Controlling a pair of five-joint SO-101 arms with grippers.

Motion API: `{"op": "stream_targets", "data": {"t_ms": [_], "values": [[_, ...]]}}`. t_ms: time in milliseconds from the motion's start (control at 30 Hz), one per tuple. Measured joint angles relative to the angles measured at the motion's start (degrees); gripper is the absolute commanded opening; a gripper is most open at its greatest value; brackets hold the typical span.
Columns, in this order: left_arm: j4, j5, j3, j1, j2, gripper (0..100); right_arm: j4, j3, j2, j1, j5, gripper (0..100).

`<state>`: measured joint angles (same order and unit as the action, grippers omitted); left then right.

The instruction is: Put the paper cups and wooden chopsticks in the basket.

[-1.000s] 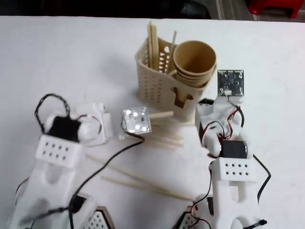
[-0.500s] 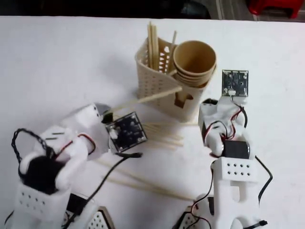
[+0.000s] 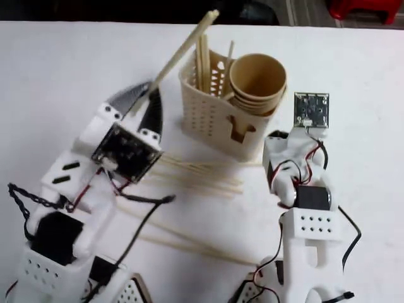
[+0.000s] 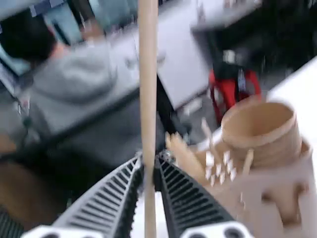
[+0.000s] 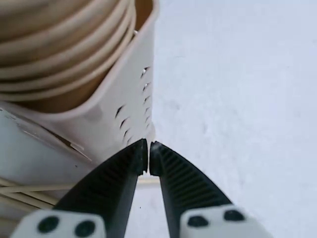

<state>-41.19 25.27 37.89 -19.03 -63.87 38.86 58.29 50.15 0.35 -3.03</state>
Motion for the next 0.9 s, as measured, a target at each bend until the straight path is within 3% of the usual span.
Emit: {"op": "stream_targets", "data": {"t_ms": [300, 433, 633, 900], "values": [[25.0, -1.1, 9.8, -7.3, 0.0, 2, 0.0, 0.0, 0.0, 0.0, 0.0, 2.2], [31.8, -6.0, 10.2, -7.3, 2.9, 2, -1.1, 0.0, 0.0, 0.0, 0.0, 2.2], [36.9, -11.9, 6.2, -6.3, 17.7, 2, -1.2, 0.0, 0.0, 0.0, 0.0, 2.2], [37.5, -20.0, -5.5, -2.6, 37.0, 2, -1.2, 0.0, 0.0, 0.0, 0.0, 2.2]]}}
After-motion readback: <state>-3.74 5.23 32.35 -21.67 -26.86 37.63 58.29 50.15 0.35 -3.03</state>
